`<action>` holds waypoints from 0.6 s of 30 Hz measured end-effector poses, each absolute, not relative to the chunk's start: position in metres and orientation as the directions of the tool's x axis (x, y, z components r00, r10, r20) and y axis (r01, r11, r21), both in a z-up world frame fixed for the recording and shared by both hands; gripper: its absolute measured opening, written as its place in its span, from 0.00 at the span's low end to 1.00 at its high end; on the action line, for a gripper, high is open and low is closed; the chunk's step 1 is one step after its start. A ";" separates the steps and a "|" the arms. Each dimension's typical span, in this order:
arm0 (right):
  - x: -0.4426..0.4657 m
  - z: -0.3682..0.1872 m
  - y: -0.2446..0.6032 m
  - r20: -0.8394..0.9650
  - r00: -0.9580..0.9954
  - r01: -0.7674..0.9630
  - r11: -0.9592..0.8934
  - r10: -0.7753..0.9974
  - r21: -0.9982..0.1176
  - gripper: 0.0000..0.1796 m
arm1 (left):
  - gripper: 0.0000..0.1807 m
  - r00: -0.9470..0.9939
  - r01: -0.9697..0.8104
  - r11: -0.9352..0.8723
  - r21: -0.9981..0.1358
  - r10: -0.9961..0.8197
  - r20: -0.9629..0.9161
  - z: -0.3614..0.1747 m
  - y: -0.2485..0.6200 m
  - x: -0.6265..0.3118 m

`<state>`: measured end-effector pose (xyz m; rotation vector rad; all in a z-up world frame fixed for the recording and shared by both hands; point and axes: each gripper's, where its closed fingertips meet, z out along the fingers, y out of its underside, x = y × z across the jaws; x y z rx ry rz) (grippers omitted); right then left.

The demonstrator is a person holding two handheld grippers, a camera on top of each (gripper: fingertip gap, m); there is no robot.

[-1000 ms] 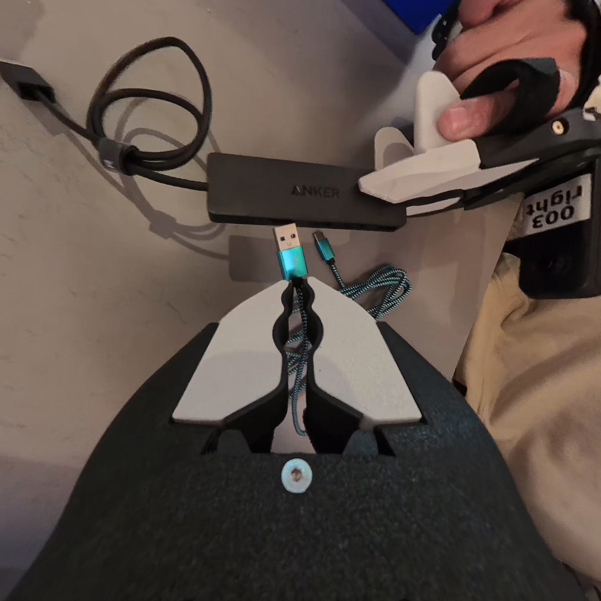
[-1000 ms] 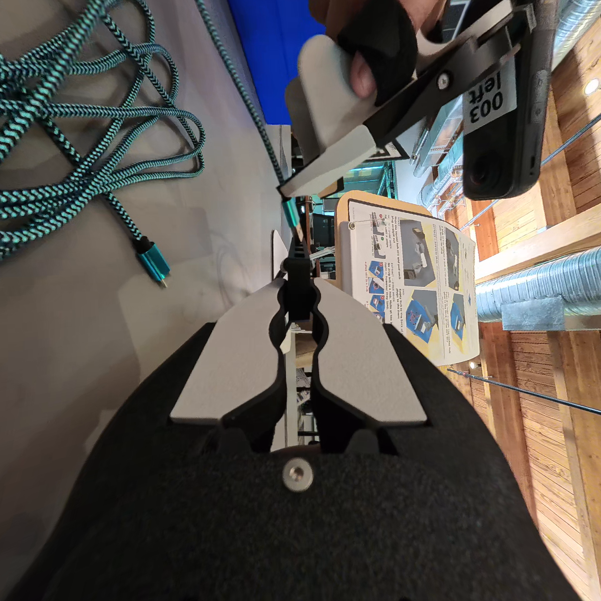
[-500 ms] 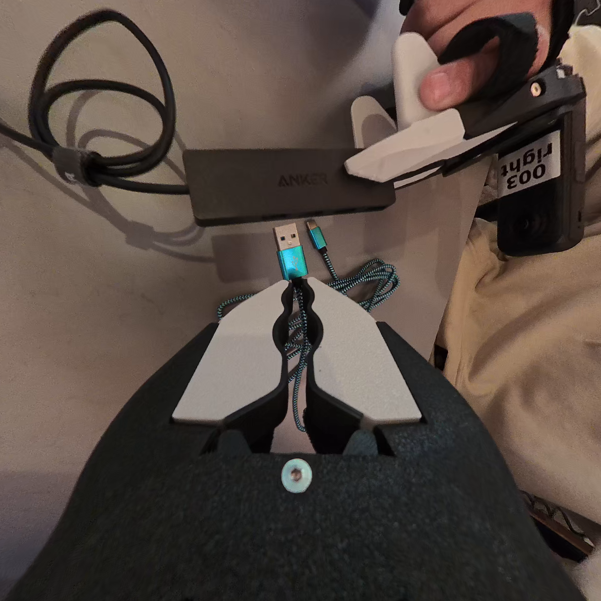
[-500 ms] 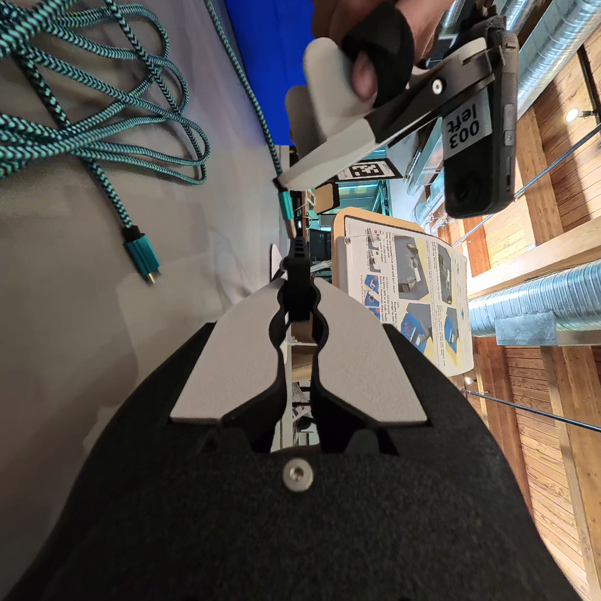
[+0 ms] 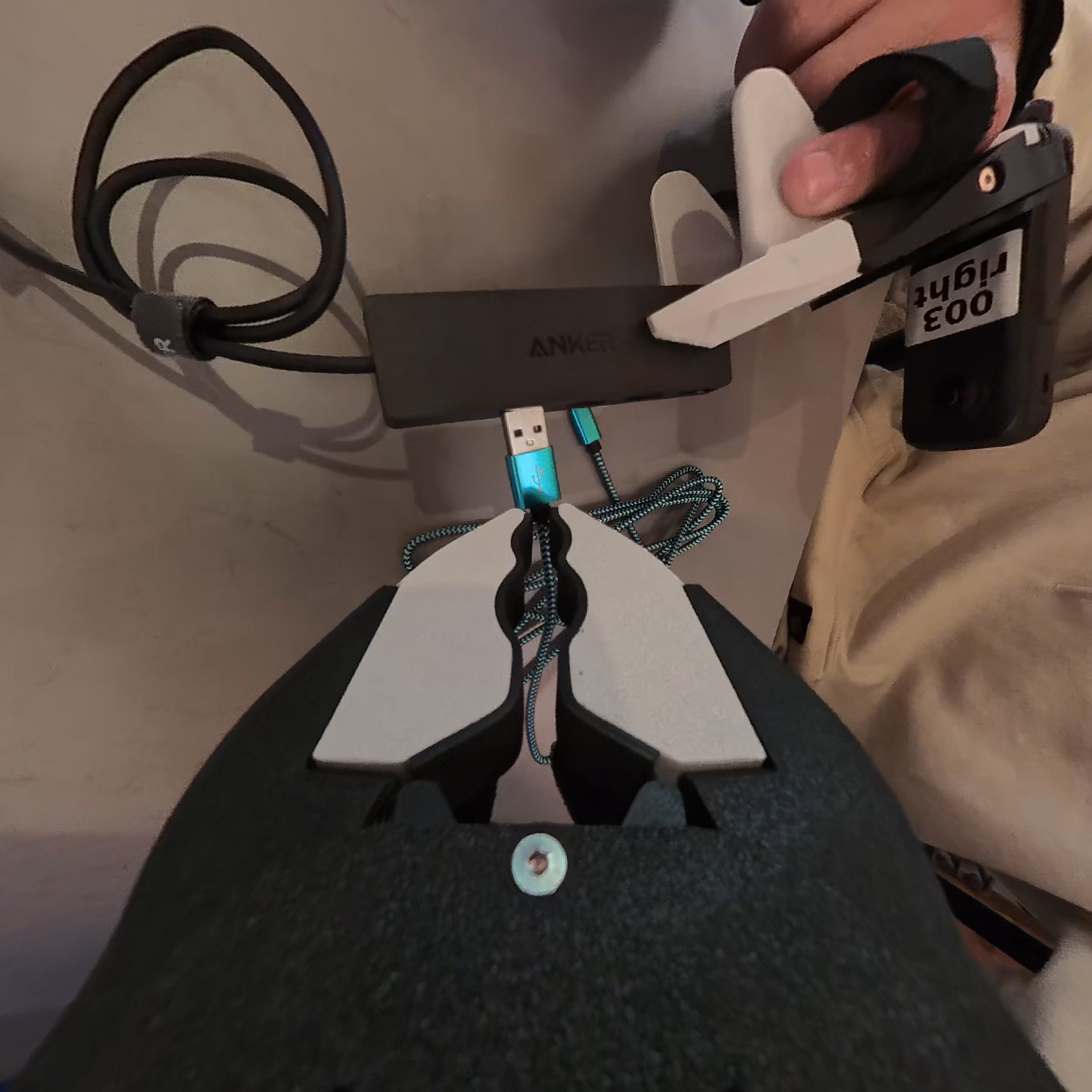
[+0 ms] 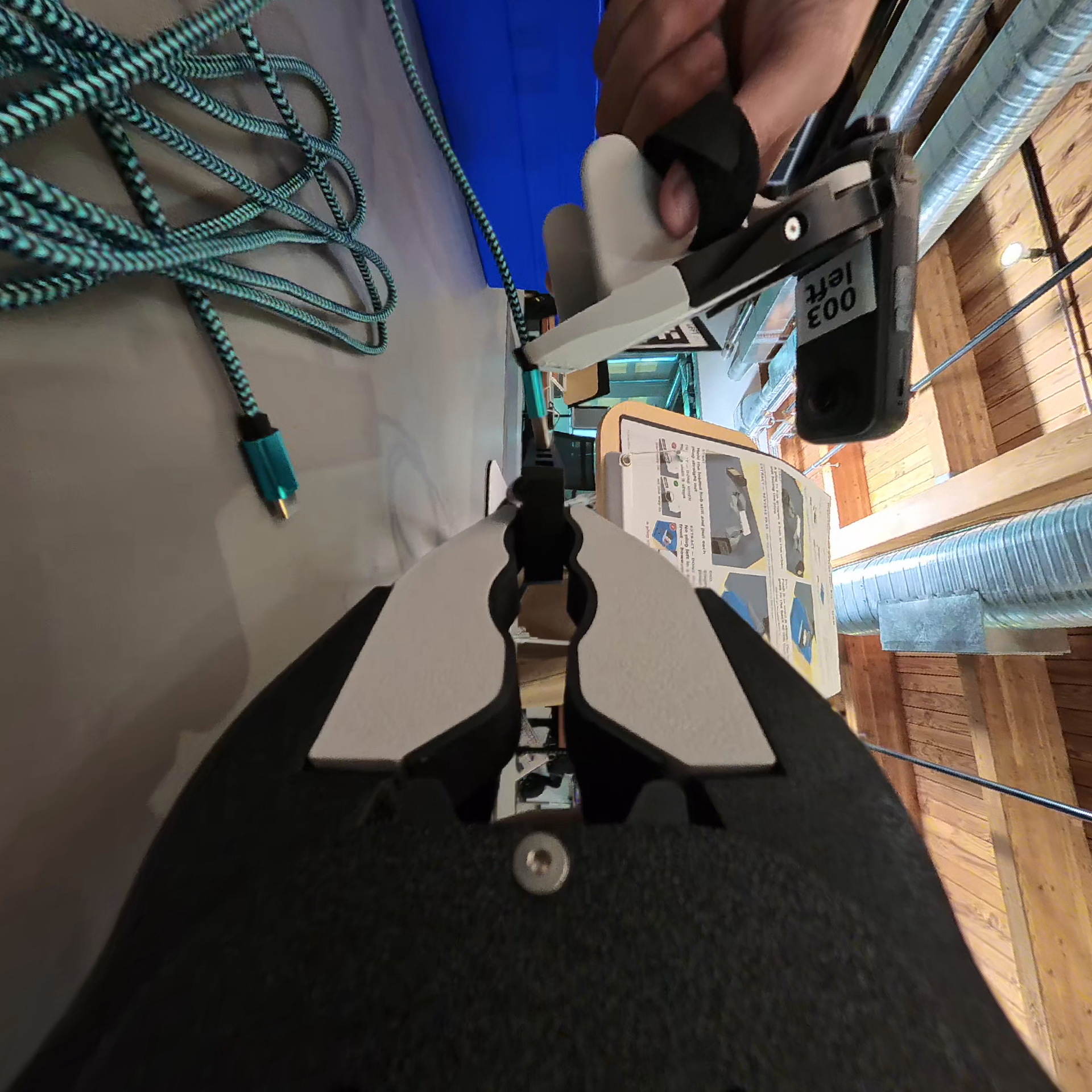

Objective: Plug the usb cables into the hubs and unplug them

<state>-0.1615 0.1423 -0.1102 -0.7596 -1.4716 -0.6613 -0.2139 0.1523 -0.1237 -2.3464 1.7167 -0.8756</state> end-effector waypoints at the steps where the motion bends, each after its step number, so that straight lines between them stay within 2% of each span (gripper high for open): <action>1: -0.164 -0.110 0.140 0.998 0.007 0.781 0.623 0.057 -0.041 0.06 | 0.03 0.187 -0.843 -0.353 -0.406 -0.900 0.394 -0.123 0.151 -0.214; 6: -0.170 -0.112 0.134 0.999 -0.009 0.765 0.644 0.045 -0.023 0.06 | 0.03 0.162 -0.862 -0.333 -0.382 -0.895 0.415 -0.125 0.149 -0.217; 18: -0.178 -0.110 0.120 0.995 0.022 0.687 0.722 0.100 -0.088 0.06 | 0.03 0.097 -0.891 -0.270 -0.364 -0.898 0.429 -0.126 0.148 -0.214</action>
